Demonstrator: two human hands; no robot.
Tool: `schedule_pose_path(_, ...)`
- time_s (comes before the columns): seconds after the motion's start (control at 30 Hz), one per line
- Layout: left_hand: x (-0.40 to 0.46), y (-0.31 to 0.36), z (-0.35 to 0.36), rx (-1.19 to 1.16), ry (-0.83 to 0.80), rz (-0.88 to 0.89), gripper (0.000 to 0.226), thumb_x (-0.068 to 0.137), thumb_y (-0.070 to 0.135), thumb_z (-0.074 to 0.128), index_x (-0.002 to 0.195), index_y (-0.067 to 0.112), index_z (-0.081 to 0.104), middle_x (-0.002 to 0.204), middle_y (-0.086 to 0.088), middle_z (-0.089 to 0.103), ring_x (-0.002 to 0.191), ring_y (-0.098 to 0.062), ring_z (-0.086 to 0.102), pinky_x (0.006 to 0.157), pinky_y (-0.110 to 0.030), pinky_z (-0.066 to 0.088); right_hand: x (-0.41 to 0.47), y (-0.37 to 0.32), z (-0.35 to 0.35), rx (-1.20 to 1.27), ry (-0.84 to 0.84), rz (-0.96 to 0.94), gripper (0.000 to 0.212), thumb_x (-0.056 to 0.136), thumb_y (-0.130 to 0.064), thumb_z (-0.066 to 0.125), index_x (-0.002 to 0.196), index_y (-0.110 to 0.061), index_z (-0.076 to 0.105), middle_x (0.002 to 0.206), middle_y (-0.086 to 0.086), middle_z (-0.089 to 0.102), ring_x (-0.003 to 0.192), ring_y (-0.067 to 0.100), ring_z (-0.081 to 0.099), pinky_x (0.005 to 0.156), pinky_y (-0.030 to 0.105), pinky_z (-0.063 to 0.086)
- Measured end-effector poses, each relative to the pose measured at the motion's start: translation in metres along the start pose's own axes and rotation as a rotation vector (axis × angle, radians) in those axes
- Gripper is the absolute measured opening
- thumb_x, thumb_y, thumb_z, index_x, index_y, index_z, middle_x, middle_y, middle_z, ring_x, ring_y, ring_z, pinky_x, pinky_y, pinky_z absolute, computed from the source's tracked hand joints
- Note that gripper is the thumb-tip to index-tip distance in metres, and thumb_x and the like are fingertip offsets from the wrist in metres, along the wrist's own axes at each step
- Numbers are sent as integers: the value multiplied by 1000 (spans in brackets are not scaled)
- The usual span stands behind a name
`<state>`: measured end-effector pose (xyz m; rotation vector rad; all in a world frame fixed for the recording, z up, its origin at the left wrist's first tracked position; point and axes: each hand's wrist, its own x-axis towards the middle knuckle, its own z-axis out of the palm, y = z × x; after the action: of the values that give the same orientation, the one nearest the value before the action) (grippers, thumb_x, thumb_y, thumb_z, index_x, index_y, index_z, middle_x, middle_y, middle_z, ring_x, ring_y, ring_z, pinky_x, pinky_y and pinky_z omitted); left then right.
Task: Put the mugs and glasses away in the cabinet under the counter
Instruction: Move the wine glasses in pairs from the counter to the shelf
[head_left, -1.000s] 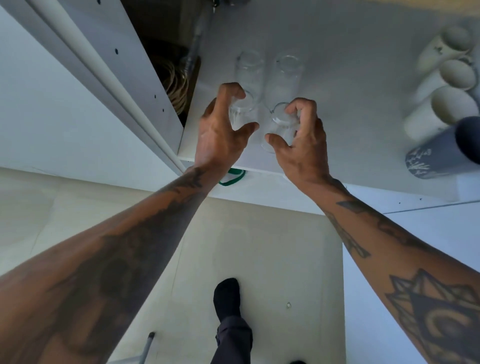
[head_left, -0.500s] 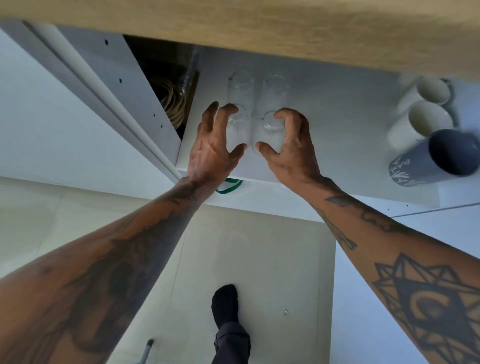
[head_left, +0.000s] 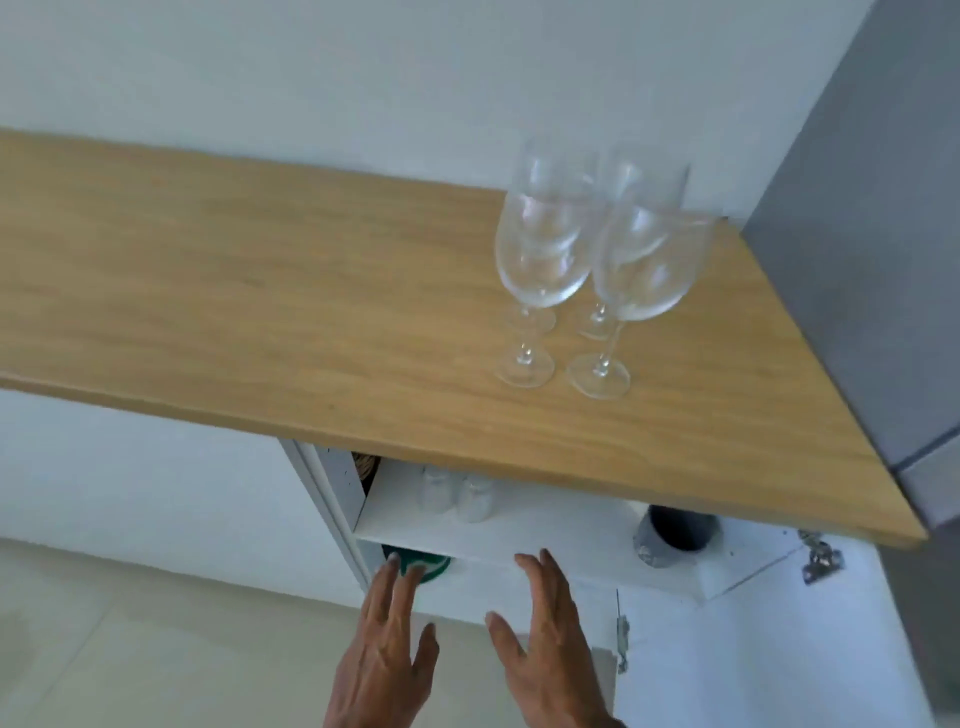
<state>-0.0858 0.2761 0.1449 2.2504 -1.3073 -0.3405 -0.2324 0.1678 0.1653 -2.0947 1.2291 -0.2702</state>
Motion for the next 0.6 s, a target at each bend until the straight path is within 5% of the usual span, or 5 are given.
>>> schedule_pose_path(0.07,-9,27,-26,66,-10,-1,57,83,32,78,121,-7,64,131,-18,65,114,-42,67,82,-28,60,-22,-11,-33,-2,30,0,66,91,-51,52,146,-44,15,162,-14,5,143,8,32,103,14,33)
schedule_pose_path(0.13,-14,56,-53,102,-54,-76,85,97,55,45,112,-27,60,127,-10,67,119,-44,63,87,-3,44,-39,-24,-69,50,69,25,59,91,-49,55,140,-45,22,160,-14,11,140,6,34,93,4,27)
schedule_pose_path(0.27,-14,90,-113,-16,40,-44,39,87,29,67,117,5,71,125,-14,67,115,-35,67,98,-28,48,-66,-35,-151,114,256,-5,55,81,-23,75,127,-31,46,147,1,45,122,-2,44,90,-5,26)
schedule_pose_path(0.4,7,117,-180,-60,167,53,40,90,17,69,130,16,60,129,-1,59,107,-23,65,83,-31,53,-69,-42,-231,68,357,-33,55,91,-30,65,140,-20,43,144,3,45,128,18,49,93,22,41)
schedule_pose_path(0.6,76,177,-248,-136,340,224,42,93,18,68,133,14,57,128,-2,57,105,-25,65,83,-41,58,-31,-77,-302,47,495,-143,57,95,-40,57,144,-20,35,145,0,43,132,17,45,95,20,34)
